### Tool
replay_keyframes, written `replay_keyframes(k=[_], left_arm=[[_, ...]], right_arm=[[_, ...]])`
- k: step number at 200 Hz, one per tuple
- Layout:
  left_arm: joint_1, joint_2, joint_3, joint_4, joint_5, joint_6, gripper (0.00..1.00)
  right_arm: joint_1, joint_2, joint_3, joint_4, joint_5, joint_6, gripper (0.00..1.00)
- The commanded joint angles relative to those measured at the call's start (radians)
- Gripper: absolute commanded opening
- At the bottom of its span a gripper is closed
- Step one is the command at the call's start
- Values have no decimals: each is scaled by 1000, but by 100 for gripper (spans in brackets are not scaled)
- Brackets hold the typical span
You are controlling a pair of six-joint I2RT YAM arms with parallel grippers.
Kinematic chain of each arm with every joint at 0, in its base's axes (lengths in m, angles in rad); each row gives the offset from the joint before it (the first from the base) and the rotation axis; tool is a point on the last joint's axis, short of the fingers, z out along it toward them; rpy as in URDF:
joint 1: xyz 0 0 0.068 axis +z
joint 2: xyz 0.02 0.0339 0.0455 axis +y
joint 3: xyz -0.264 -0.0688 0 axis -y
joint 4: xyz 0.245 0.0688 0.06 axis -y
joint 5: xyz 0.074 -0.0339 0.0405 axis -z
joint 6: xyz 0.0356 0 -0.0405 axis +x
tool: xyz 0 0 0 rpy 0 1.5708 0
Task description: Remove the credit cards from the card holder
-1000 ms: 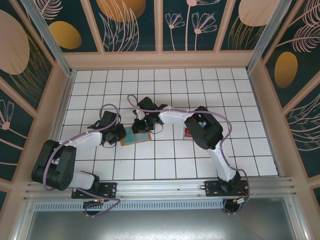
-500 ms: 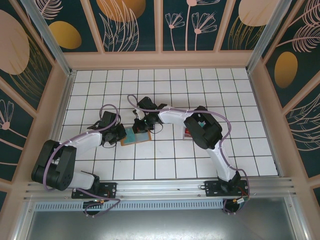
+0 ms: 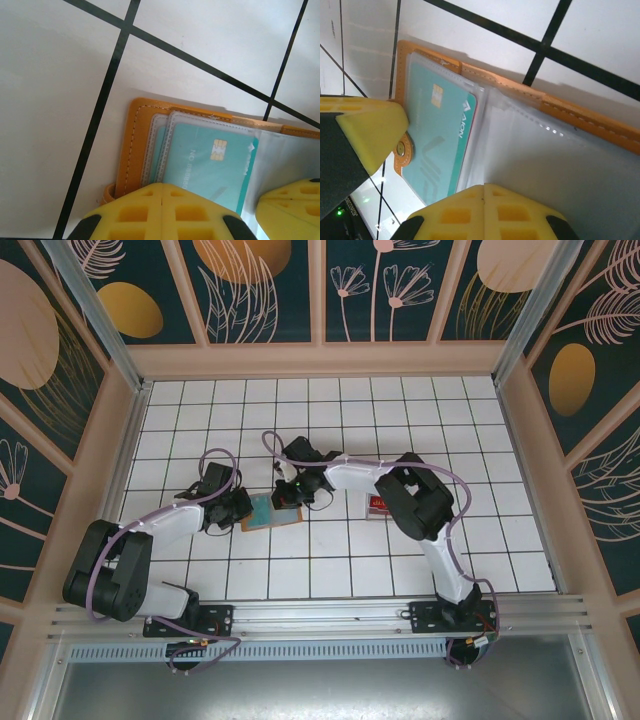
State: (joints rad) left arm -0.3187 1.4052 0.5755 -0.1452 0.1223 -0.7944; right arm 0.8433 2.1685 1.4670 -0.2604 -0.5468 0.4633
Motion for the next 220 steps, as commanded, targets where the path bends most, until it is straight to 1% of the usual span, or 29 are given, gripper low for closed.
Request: replay_keyframes(k=[1,9,15,36,53,86,176,220], left_arm=[[4,9,-22,-65,-8,-9,0],[4,5,-25,-55,7,-5,0],[3,2,-27,-48,17,-5,0],[3,-3,-31,-35,32,-6,0],[4,0,-33,-32,38,-8,0],[4,-3,-39,-28,42,-11,0],[4,-8,-47,-30,36,-18,0],[4,-9,-48,-30,36,-19,0]], right_arm=[[-6,-43,-11,18,1,12,0],[-5,-44,-6,19,1,12,0],[-4,-45,-2,19,2,13,4],[-1,-33,30,10,-7,9,15],[6,-13,69,-10,-13,2,18],[14,27,119,-40,-23,-5,16],[13,72,119,-65,-19,0,17],[13,71,112,-77,-10,1,18]])
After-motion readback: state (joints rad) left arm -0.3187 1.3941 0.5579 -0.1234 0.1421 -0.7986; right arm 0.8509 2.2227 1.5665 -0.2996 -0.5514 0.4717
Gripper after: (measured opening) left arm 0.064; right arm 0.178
